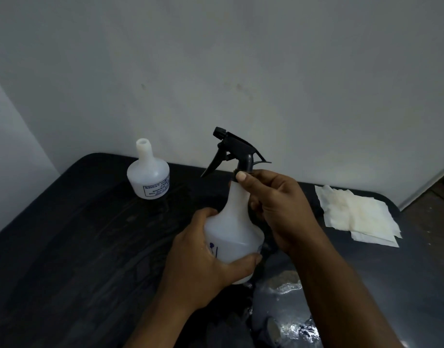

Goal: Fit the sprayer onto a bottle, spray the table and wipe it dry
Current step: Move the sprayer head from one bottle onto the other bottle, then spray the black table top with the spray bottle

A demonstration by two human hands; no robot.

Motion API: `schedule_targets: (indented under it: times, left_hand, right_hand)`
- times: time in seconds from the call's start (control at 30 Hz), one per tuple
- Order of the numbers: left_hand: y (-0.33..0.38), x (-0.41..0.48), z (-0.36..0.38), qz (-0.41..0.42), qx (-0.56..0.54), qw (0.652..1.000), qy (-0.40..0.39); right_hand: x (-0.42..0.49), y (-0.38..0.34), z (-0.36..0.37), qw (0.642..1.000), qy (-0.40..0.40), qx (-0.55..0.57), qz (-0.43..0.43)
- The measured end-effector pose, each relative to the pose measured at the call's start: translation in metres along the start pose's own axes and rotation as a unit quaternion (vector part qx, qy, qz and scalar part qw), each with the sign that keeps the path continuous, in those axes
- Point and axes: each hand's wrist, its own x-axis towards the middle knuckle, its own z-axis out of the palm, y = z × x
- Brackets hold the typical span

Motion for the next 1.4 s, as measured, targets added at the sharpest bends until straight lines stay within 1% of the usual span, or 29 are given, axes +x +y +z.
schedule_targets:
  times: [0.03,0.1,0.17,0.2,0.27,0.3,0.37,0.43,0.47,0.5,0.57,0.6,0.63,0.7,0.73,0.8,0.83,0.9,0.97,1.03,1.13,1.2,1.23,1.33,1.4]
  left_hand:
    - [0.001,0.000,0.000,-0.001,0.000,1.000,-0.003]
    - [0.002,0.000,-0.003,-0.011,-0.034,0.999,-0.028]
    - [0.002,0.002,-0.009,-0.031,-0.096,0.991,-0.088]
    - [0.002,0.003,-0.012,-0.040,-0.124,0.984,-0.122]
    - [0.003,0.003,-0.020,-0.049,-0.151,0.972,-0.173]
    - [0.004,0.002,-0.022,-0.052,-0.159,0.968,-0.189]
    - [0.008,-0.003,-0.024,-0.055,-0.185,0.958,-0.214]
    - [0.012,-0.007,-0.025,-0.054,-0.198,0.947,-0.246]
    - [0.013,-0.007,-0.025,-0.058,-0.195,0.943,-0.264]
    - [0.014,-0.007,-0.028,-0.068,-0.184,0.940,-0.281]
    - [0.013,-0.005,-0.038,-0.110,-0.141,0.939,-0.294]
    - [0.012,-0.004,-0.047,-0.138,-0.119,0.943,-0.279]
    - [0.010,-0.002,-0.057,-0.160,-0.102,0.951,-0.243]
    - [0.006,0.003,-0.079,-0.181,-0.089,0.973,-0.115]
    - [0.003,0.004,-0.089,-0.182,-0.096,0.978,-0.039]
    - [-0.004,0.007,-0.106,-0.165,-0.122,0.973,0.102]
    - [-0.008,0.007,-0.113,-0.152,-0.143,0.966,0.154]
    - [-0.012,0.010,-0.122,-0.136,-0.196,0.946,0.219]
    - [-0.011,0.013,-0.127,-0.123,-0.254,0.925,0.255]
    - [-0.008,0.016,-0.129,-0.114,-0.308,0.905,0.272]
    - [-0.003,0.020,-0.130,-0.104,-0.368,0.882,0.277]
    - [0.000,0.019,-0.128,-0.105,-0.384,0.876,0.271]
    - [0.001,0.020,-0.128,-0.106,-0.386,0.876,0.271]
    - [0.003,0.019,-0.128,-0.104,-0.386,0.875,0.275]
    - [0.004,0.018,-0.130,-0.102,-0.383,0.874,0.281]
  right_hand:
    - [0.000,0.000,0.000,1.000,0.004,-0.004,-0.002]
    - [-0.001,-0.001,-0.001,1.000,0.009,-0.011,-0.009]
    - [-0.001,-0.003,-0.003,1.000,0.018,-0.016,-0.013]
    - [-0.001,-0.003,-0.005,1.000,0.016,0.002,-0.003]
    - [-0.002,-0.003,-0.007,0.994,-0.018,0.097,0.053]
    - [-0.003,-0.004,-0.007,0.984,-0.050,0.147,0.084]
    - [-0.005,-0.005,-0.007,0.958,-0.137,0.217,0.126]
    - [-0.009,-0.006,-0.004,0.933,-0.214,0.257,0.135]
    - [-0.010,-0.007,-0.004,0.928,-0.228,0.263,0.134]
    - [-0.009,-0.006,-0.003,0.931,-0.226,0.254,0.134]
    - [-0.009,-0.003,-0.003,0.954,-0.195,0.193,0.124]
    - [-0.008,0.000,-0.005,0.966,-0.175,0.149,0.115]
    - [-0.008,0.003,-0.008,0.976,-0.161,0.102,0.106]
    - [-0.009,0.009,-0.014,0.982,-0.157,-0.009,0.100]
    - [-0.010,0.013,-0.018,0.979,-0.163,-0.070,0.102]
    - [-0.011,0.014,-0.027,0.958,-0.184,-0.194,0.102]
    - [-0.010,0.014,-0.031,0.945,-0.192,-0.245,0.102]
    - [-0.009,0.010,-0.038,0.920,-0.208,-0.317,0.101]
    - [-0.008,0.006,-0.039,0.905,-0.219,-0.349,0.103]
    - [-0.007,0.006,-0.035,0.890,-0.235,-0.374,0.115]
    - [-0.010,0.012,-0.026,0.862,-0.285,-0.389,0.155]
    - [-0.010,0.017,-0.022,0.851,-0.300,-0.398,0.162]
    - [-0.009,0.019,-0.021,0.849,-0.295,-0.409,0.159]
    - [-0.005,0.023,-0.021,0.856,-0.237,-0.439,0.138]
    - [-0.002,0.026,-0.021,0.852,-0.226,-0.450,0.141]
